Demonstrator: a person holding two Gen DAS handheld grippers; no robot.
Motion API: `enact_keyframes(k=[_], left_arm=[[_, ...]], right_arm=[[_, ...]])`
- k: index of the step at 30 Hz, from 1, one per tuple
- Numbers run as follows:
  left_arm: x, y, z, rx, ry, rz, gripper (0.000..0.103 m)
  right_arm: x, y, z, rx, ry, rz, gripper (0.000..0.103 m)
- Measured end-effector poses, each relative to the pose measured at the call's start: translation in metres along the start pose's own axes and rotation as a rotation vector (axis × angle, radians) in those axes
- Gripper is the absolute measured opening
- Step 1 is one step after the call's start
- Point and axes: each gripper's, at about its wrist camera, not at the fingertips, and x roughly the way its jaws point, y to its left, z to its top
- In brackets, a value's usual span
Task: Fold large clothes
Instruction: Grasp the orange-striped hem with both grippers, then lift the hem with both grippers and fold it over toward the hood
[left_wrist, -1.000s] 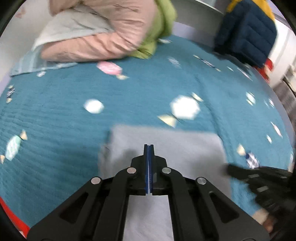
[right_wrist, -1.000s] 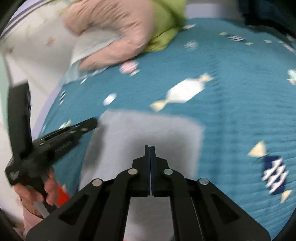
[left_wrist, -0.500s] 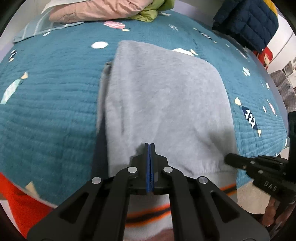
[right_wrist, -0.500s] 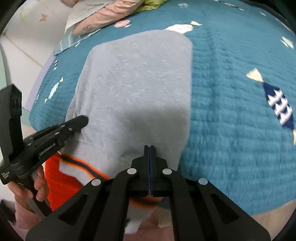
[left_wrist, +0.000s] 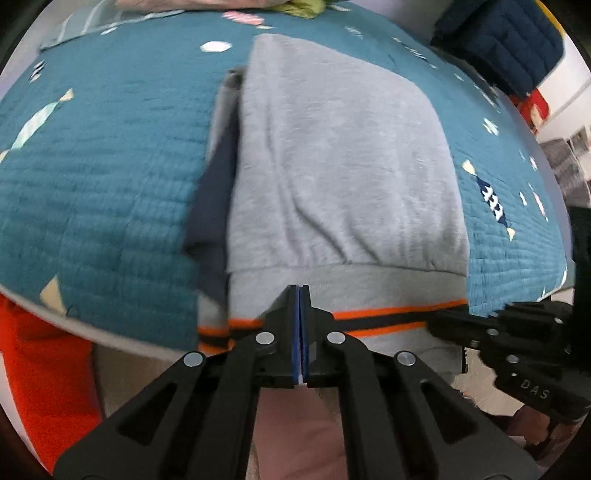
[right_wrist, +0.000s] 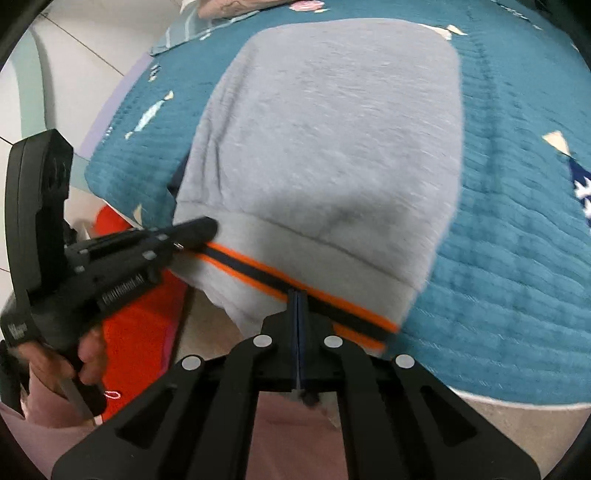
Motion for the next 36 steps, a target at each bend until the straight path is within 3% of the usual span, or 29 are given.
enact_keyframes(k=[3, 10, 13, 15, 17, 18, 20, 21, 22, 26, 29, 34, 36], left_arm=[[-0.006, -0.005, -0.002, 0.04, 0.012, 0.079, 0.002], [0.016, 0.035, 0.002, -0.119, 0.034, -0.08, 0.003], [0.007, 0.029, 0.008, -0.095, 0.051, -0.057, 0.003], [-0.002, 0.016, 0.014, -0.03, 0.055, -0.033, 0.002], [-0.009, 0.006, 0.02, 0.002, 0.052, -0.007, 0.004], [-0.011, 0.005, 0.022, 0.006, 0.058, -0.005, 0.012], [-0.018, -0.002, 0.029, 0.012, 0.073, -0.038, 0.035], [-0.022, -0.002, 0.029, 0.009, 0.063, -0.05, 0.061], [-0.028, -0.002, 0.035, 0.009, 0.04, -0.068, 0.068], [-0.03, 0.003, 0.055, 0.008, 0.008, -0.093, 0.068], [-0.013, 0.021, 0.075, -0.02, 0.022, -0.098, 0.068], [0.019, 0.058, 0.097, -0.059, 0.097, -0.121, 0.068], [0.035, 0.068, 0.103, -0.085, 0.144, -0.189, 0.068]], right_arm=[[-0.003, -0.001, -0.005, 0.013, 0.023, -0.019, 0.0], [0.027, -0.007, 0.003, 0.007, 0.063, -0.017, 0.0], [0.018, -0.016, 0.002, 0.034, 0.072, 0.013, 0.0], [0.006, -0.021, 0.008, 0.055, 0.062, 0.08, 0.0], [-0.009, -0.029, 0.015, 0.082, 0.03, 0.133, 0.007], [-0.016, -0.032, 0.018, 0.096, 0.014, 0.129, 0.01], [-0.029, -0.038, 0.025, 0.109, -0.011, 0.133, 0.045], [-0.037, -0.043, 0.028, 0.132, -0.044, 0.126, 0.08], [-0.043, -0.046, 0.03, 0.152, -0.072, 0.119, 0.089], [-0.051, -0.069, 0.044, 0.218, -0.104, 0.135, 0.091], [-0.042, -0.079, 0.057, 0.232, -0.116, 0.203, 0.091], [-0.015, -0.105, 0.079, 0.284, -0.079, 0.299, 0.091], [-0.008, -0.115, 0.081, 0.323, -0.067, 0.347, 0.091]])
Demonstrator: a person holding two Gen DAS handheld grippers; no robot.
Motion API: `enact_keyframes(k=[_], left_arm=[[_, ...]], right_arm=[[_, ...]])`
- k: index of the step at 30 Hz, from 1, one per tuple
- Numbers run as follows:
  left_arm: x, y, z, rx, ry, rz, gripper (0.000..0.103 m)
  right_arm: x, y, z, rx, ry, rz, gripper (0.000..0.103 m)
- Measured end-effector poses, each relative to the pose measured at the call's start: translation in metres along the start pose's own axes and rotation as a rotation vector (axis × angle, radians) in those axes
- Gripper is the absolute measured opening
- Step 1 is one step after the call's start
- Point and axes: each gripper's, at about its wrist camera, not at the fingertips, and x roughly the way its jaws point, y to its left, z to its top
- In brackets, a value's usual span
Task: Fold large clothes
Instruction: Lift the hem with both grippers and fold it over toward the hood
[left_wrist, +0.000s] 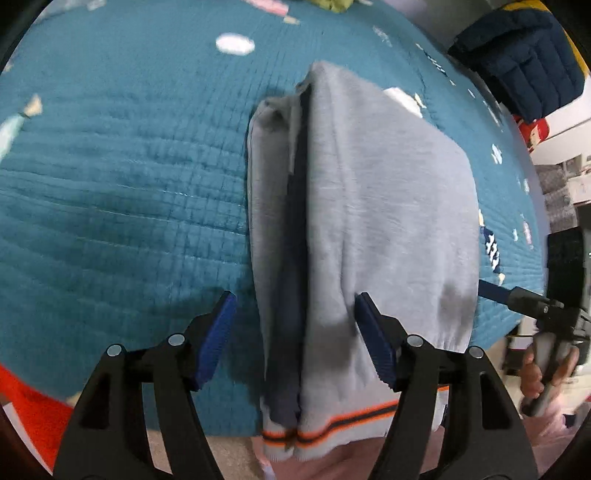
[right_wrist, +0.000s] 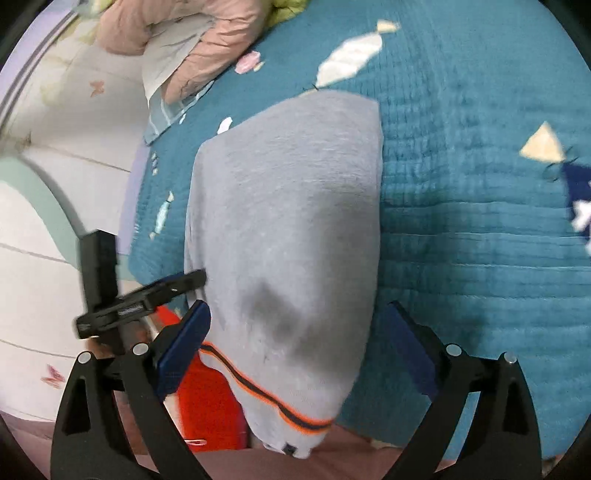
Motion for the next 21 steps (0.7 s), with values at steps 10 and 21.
enact_keyframes(k=[10, 21], left_arm=[[0.025, 0.028, 0.027, -0.007, 0.084, -0.285, 0.074], [0.044, 0.022, 0.03, -0.023, 0.13, -0.364, 0.057]], right_arm=[[0.032, -0.016, 0.017, 0.035, 0.039, 0.163, 0.096], [0.042, -0.008, 0.01, 0.064, 0.106, 0.248, 0.076]])
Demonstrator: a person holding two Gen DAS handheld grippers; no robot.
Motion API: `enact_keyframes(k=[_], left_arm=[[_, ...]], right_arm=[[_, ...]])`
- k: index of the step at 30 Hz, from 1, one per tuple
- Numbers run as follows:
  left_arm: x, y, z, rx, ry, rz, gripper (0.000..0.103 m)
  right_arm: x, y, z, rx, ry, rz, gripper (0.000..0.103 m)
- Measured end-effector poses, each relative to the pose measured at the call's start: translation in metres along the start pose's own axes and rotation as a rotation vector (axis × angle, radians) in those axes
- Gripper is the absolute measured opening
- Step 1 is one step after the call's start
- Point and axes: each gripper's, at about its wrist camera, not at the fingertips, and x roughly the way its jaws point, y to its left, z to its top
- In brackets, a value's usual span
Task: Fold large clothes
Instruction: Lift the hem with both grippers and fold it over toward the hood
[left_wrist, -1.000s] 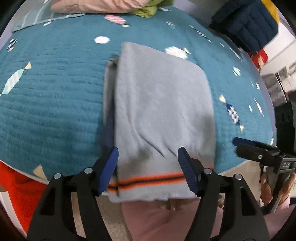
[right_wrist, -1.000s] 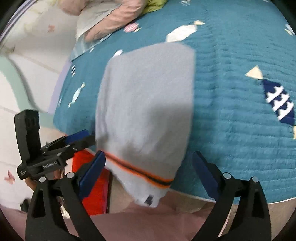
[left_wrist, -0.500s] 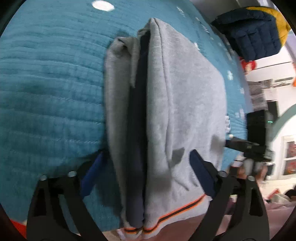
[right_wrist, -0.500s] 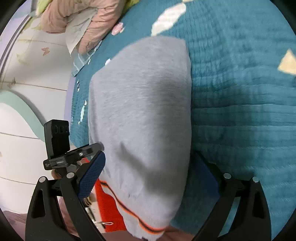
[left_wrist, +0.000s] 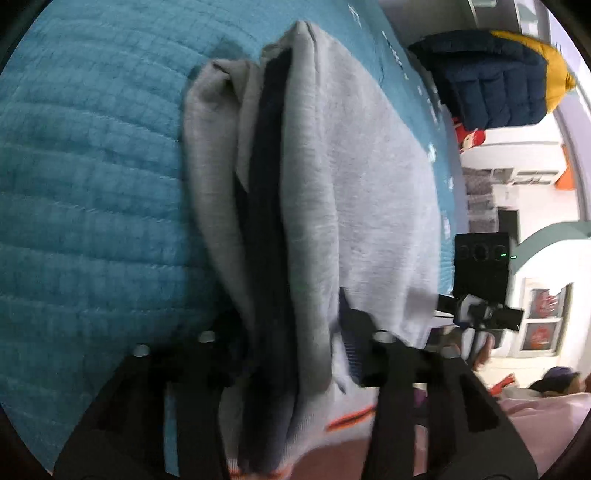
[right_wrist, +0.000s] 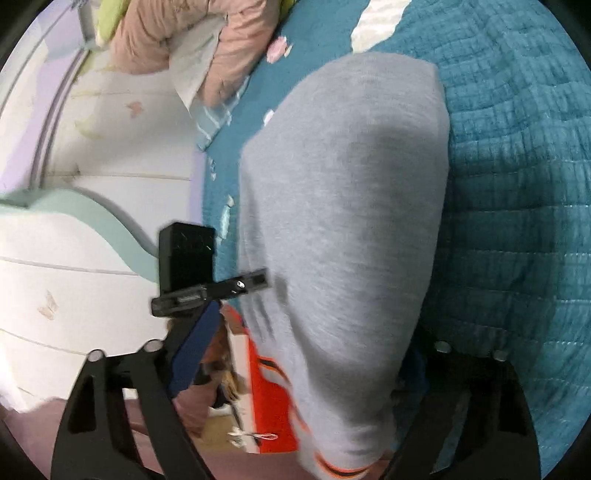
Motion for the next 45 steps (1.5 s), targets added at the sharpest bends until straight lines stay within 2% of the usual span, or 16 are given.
enact_keyframes(k=[1, 2, 3, 4, 5, 6, 8, 10, 12, 14, 19, 27, 32, 38, 45], left_arm=[[0.008, -0.01, 0.001, 0.018, -0.004, 0.004, 0.078], [0.013, -0.023, 0.002, 0.061, -0.001, -0.001, 0.09], [0.022, -0.039, 0.002, 0.113, 0.005, 0.059, 0.098], [0.03, -0.051, 0.001, 0.151, -0.013, 0.156, 0.098], [0.034, -0.058, -0.002, 0.16, -0.031, 0.205, 0.098], [0.034, -0.06, -0.003, 0.159, -0.044, 0.223, 0.098], [0.03, -0.06, -0.004, 0.132, -0.073, 0.242, 0.09], [0.021, -0.062, -0.008, 0.126, -0.111, 0.266, 0.071], [0.013, -0.063, -0.013, 0.114, -0.14, 0.309, 0.053], [0.007, -0.066, -0.016, 0.108, -0.156, 0.306, 0.049], [0.004, -0.081, -0.016, 0.165, -0.162, 0.364, 0.04], [-0.02, -0.1, 0.005, 0.237, -0.18, 0.356, 0.038], [-0.039, -0.116, 0.02, 0.265, -0.191, 0.373, 0.038], [-0.058, -0.131, 0.041, 0.275, -0.251, 0.406, 0.038], [-0.079, -0.138, 0.073, 0.196, -0.318, 0.477, 0.038]], right_arm=[[0.016, -0.008, -0.001, 0.042, 0.044, -0.009, 0.068], [0.022, -0.006, -0.003, 0.019, 0.026, -0.08, 0.064], [0.025, 0.003, -0.003, -0.035, 0.021, -0.14, 0.059], [0.025, 0.011, -0.004, -0.079, 0.013, -0.204, 0.051], [0.024, 0.011, -0.005, -0.075, 0.002, -0.216, 0.047], [0.022, 0.009, -0.006, -0.047, -0.016, -0.209, 0.045], [0.023, 0.016, -0.01, -0.058, -0.056, -0.259, 0.042], [0.025, 0.034, -0.013, -0.107, -0.103, -0.36, 0.039], [0.025, 0.043, -0.016, -0.105, -0.137, -0.401, 0.038], [0.025, 0.053, -0.021, -0.12, -0.167, -0.43, 0.035], [0.029, 0.081, -0.031, -0.151, -0.237, -0.527, 0.03], [0.014, 0.105, -0.026, -0.153, -0.334, -0.557, 0.028], [0.006, 0.123, -0.013, -0.186, -0.352, -0.548, 0.028], [0.008, 0.146, 0.02, -0.315, -0.345, -0.537, 0.027], [0.009, 0.163, 0.058, -0.409, -0.28, -0.467, 0.027]])
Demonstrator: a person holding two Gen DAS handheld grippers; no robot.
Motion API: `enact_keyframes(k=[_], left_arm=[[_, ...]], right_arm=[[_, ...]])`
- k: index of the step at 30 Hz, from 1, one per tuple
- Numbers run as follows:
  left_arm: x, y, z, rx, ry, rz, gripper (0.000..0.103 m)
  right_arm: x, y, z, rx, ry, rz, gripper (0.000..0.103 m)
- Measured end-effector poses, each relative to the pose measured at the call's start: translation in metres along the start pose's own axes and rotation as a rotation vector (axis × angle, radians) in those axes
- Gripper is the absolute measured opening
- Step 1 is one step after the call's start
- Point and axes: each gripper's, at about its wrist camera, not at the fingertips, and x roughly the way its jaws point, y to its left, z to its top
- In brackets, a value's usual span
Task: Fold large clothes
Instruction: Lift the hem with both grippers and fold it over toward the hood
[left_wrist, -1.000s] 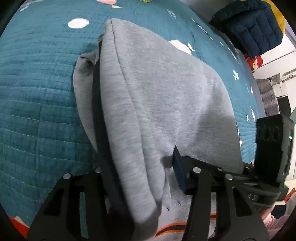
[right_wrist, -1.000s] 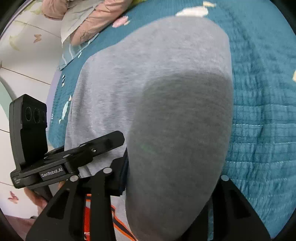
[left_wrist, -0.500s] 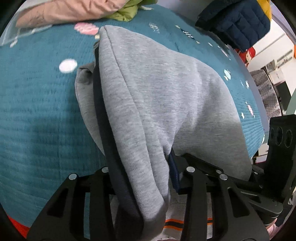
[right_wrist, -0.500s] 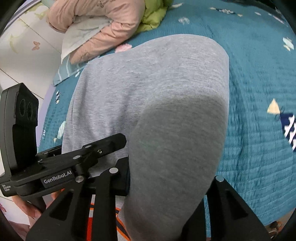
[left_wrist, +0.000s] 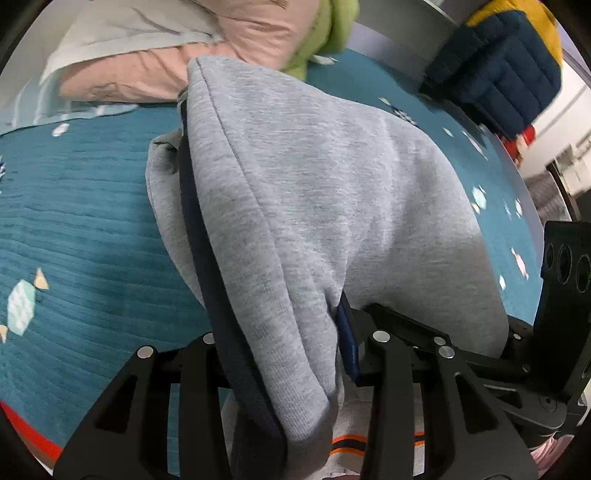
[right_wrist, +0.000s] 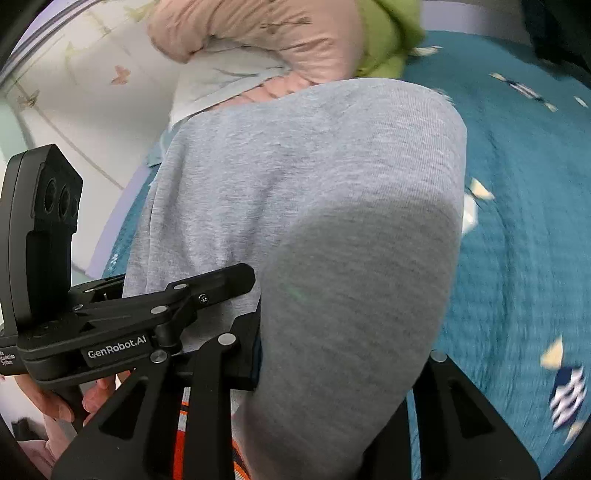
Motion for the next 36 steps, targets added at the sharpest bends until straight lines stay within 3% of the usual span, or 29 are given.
enact_keyframes(k=[7, 20, 27, 36], left_arm=[[-0.014, 0.043, 0.027, -0.099, -0.016, 0.033, 0.039], [-0.013, 0.162, 0.074, -0.052, 0.047, 0.019, 0.039], [0.009, 0.227, 0.087, -0.047, 0.091, 0.024, 0.039], [0.054, 0.286, 0.079, -0.088, 0.131, 0.019, 0.043]], right_arm=[[0.029, 0.026, 0.037, -0.049, 0.037, 0.037, 0.027], [0.125, 0.103, 0.08, 0.039, 0.052, 0.016, 0.027], [0.183, 0.124, 0.092, 0.065, 0.088, 0.017, 0.027], [0.249, 0.126, 0.089, 0.073, 0.138, 0.005, 0.028]])
